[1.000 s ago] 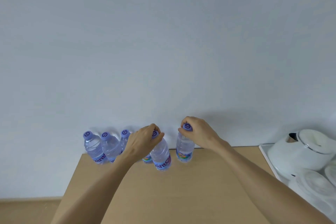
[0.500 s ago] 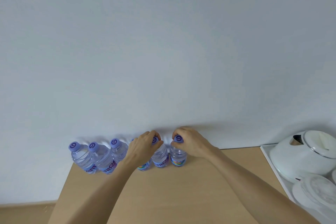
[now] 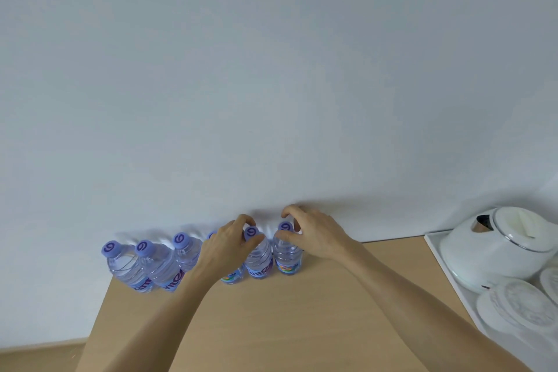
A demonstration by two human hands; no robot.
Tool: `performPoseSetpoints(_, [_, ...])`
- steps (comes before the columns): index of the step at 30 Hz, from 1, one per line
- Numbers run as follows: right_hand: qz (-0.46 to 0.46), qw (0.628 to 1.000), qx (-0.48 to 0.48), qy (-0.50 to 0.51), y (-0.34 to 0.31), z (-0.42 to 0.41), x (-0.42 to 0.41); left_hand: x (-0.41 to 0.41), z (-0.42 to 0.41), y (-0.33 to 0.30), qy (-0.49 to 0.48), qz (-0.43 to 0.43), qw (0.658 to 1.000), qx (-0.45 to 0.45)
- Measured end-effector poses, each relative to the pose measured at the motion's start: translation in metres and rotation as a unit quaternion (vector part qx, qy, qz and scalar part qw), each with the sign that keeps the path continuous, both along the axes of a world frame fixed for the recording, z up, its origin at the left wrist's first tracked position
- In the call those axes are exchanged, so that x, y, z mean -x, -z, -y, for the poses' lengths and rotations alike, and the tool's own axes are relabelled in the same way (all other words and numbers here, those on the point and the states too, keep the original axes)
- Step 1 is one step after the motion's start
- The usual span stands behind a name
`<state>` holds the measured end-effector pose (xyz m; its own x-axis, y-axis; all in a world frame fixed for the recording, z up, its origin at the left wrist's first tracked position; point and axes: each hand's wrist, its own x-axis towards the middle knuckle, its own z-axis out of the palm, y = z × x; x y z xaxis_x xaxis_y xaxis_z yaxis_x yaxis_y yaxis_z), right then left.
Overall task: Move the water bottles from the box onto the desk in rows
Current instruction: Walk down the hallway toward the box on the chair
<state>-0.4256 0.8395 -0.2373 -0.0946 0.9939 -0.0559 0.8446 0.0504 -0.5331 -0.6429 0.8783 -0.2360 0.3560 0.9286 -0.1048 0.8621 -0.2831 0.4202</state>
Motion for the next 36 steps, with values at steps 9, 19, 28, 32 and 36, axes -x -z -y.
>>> performPoseSetpoints(9, [0.006, 0.993, -0.075, 0.093, -0.048, 0.01, -0.006, 0.005, 0.008, -0.047, -0.002, 0.107, 0.994, -0.022])
performPoseSetpoints(19, [0.026, 0.964, -0.128, 0.233, -0.088, 0.072, -0.008, 0.007, 0.006, -0.091, 0.11, 0.205, 0.973, -0.009])
performPoseSetpoints(28, [0.073, 0.906, -0.177, 0.377, -0.149, 0.189, -0.068, -0.095, 0.052, -0.131, 0.279, 0.274, 0.92, 0.003])
performPoseSetpoints(32, [0.11, 0.869, -0.188, 0.445, -0.17, 0.262, -0.097, -0.155, 0.1, -0.144, 0.368, 0.278, 0.887, 0.004])
performPoseSetpoints(36, [0.131, 0.829, -0.188, 0.511, -0.177, 0.348, -0.121, -0.212, 0.162, -0.152, 0.443, 0.276, 0.853, 0.007])
